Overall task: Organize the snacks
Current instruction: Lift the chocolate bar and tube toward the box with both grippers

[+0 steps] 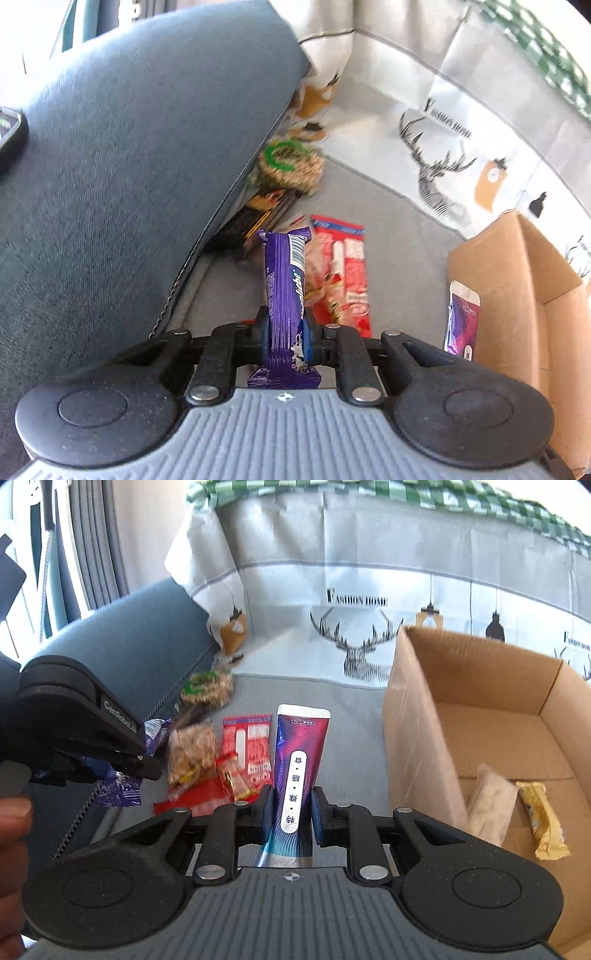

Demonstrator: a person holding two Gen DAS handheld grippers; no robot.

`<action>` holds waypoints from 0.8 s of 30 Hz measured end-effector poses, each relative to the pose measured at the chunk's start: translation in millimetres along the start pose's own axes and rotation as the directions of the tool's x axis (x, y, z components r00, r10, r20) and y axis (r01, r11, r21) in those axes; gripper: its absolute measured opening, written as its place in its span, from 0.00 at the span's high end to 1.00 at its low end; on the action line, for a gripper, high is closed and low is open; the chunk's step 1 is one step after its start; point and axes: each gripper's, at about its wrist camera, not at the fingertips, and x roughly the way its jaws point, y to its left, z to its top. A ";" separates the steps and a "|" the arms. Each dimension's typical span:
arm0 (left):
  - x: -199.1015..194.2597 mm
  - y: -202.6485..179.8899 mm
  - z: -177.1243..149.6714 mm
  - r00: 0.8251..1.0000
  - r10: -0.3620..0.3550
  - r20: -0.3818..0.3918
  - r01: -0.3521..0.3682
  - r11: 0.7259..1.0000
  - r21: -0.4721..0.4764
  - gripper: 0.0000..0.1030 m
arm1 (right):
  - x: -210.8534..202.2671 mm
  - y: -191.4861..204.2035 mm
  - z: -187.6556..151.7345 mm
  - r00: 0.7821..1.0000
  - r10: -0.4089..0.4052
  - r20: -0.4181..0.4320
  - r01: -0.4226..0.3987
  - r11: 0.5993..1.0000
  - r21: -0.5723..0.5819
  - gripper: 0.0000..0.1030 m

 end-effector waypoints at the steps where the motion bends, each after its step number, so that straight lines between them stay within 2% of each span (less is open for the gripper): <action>1: -2.9 -1.3 0.2 1.000 -0.007 0.012 0.007 1.000 0.003 0.83 | -3.0 0.2 0.8 1.000 0.001 0.014 -0.001 1.000 -0.002 0.79; 6: -12.0 -8.1 0.6 0.997 -0.032 0.065 0.030 0.999 0.027 0.83 | -18.3 0.1 6.2 0.997 0.012 0.079 -0.011 1.000 -0.013 0.79; 13: -16.2 -12.9 3.7 0.994 -0.063 0.093 0.061 0.998 0.018 0.83 | -41.3 -10.8 13.2 0.987 0.032 0.157 -0.028 0.999 -0.029 0.79; 17: -19.9 -18.0 3.2 0.991 -0.076 0.108 0.074 0.997 0.028 0.83 | -61.7 -26.7 25.7 0.975 0.046 0.219 -0.044 0.999 -0.012 0.79; 24: -22.7 -30.4 2.1 0.986 -0.098 0.132 0.091 0.994 0.059 0.83 | -88.0 -67.6 57.0 0.961 0.057 0.271 -0.066 0.997 0.027 0.79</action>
